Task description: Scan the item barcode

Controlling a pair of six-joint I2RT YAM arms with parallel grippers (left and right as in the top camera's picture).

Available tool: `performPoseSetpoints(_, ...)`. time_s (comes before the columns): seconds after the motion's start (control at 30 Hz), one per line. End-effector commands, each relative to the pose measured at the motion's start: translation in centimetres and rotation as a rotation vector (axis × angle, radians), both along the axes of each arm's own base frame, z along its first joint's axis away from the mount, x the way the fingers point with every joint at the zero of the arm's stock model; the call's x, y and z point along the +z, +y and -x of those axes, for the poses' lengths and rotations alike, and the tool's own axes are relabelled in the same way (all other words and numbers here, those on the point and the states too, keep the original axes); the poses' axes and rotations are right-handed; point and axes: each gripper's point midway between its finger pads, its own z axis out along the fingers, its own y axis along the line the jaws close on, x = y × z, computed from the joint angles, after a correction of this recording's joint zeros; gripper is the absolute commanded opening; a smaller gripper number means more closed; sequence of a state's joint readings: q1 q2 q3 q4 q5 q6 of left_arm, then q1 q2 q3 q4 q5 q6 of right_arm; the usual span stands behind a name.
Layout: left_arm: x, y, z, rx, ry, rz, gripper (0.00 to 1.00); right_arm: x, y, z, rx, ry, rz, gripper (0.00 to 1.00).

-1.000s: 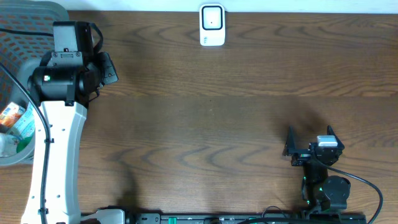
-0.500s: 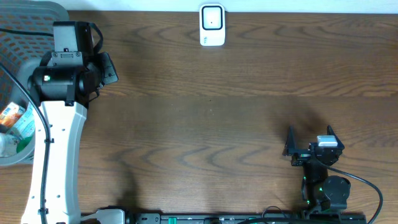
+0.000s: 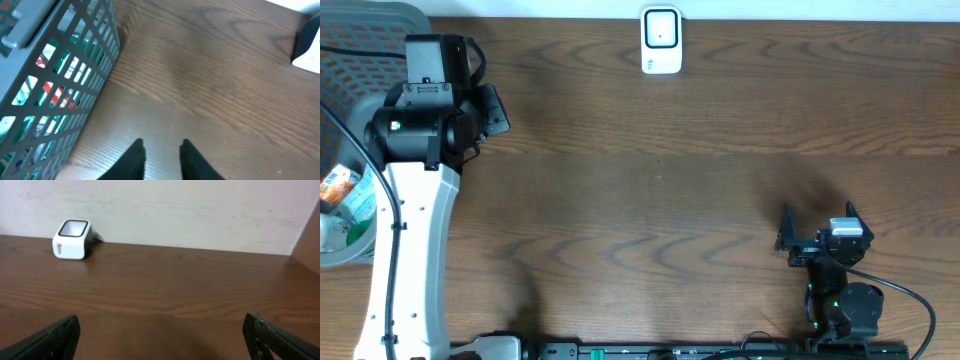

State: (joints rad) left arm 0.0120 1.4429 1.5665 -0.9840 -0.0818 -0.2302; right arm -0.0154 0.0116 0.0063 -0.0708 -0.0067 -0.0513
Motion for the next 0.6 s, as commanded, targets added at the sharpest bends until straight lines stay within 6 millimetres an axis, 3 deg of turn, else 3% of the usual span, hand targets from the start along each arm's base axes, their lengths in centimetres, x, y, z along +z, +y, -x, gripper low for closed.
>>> performPoseSetpoints(0.0,0.49,0.32,-0.25,0.001,-0.009,-0.014,0.18,-0.03,-0.02,0.03,-0.002,0.0,-0.001,0.99)
performPoseSetpoints(0.1,0.49,0.32,-0.25,0.001,-0.009,-0.014,0.08,-0.03,-0.02,0.03,-0.002,0.0,-0.001,0.99)
performPoseSetpoints(0.17,0.49,0.32,-0.25,0.001,-0.009,-0.014,0.07,-0.04,-0.02,0.03,-0.002,0.0,-0.001,0.99)
performPoseSetpoints(0.5,0.47,0.33,-0.25,0.001,-0.009,-0.015,0.07,-0.04,-0.02,0.03,-0.002,0.0,-0.001,0.99)
performPoseSetpoints(0.53,0.49,0.32,-0.26,0.001,-0.01,-0.014,0.08,-0.03,-0.02,0.03,-0.002,0.0,-0.001,0.99)
performPoseSetpoints(0.57,0.49,0.32,-0.25,0.001,-0.009,-0.014,0.17,-0.04,-0.02,0.03,-0.002,0.0,-0.001,0.99)
